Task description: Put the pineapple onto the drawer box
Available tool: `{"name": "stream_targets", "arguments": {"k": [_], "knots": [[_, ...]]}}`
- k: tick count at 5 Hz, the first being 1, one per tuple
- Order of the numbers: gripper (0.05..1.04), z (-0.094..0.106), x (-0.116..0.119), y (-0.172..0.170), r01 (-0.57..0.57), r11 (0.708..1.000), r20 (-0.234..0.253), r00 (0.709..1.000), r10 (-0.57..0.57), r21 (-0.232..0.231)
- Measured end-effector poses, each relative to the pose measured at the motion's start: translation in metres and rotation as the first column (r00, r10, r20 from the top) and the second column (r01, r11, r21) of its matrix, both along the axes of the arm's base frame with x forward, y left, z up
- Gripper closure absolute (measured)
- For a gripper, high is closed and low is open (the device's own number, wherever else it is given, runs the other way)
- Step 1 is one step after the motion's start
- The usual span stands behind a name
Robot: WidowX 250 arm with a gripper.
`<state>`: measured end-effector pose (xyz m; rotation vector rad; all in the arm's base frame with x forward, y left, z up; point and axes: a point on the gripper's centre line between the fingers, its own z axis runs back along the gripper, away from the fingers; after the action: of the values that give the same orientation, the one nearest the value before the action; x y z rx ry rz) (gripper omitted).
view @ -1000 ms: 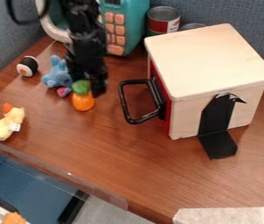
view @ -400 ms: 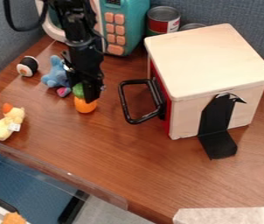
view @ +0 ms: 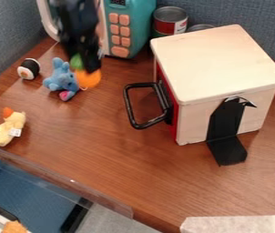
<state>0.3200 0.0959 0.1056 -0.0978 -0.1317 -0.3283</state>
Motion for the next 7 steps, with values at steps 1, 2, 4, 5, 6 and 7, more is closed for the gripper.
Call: {"name": "stream_targets", "arguments": {"k": [1, 2, 4, 5, 6, 7], "knots": [[0.494, 0.044, 0.015, -0.051, 0.092, 0.994, 0.051, 0.995, -0.09, -0.052], [0.494, 0.06, 0.023, -0.088, 0.151, 0.988, 0.063, 0.987, -0.149, -0.042], [0.494, 0.05, 0.034, -0.134, 0.217, 0.973, 0.089, 0.971, -0.223, 0.075], [0.494, 0.024, 0.038, -0.143, 0.216, 0.972, 0.024, 0.975, -0.219, 0.095], [0.494, 0.023, 0.045, -0.146, 0.207, 0.972, 0.014, 0.978, -0.21, 0.111], [0.434, 0.027, 0.044, -0.144, 0.199, 0.973, -0.001, 0.98, -0.201, 0.119]]}}
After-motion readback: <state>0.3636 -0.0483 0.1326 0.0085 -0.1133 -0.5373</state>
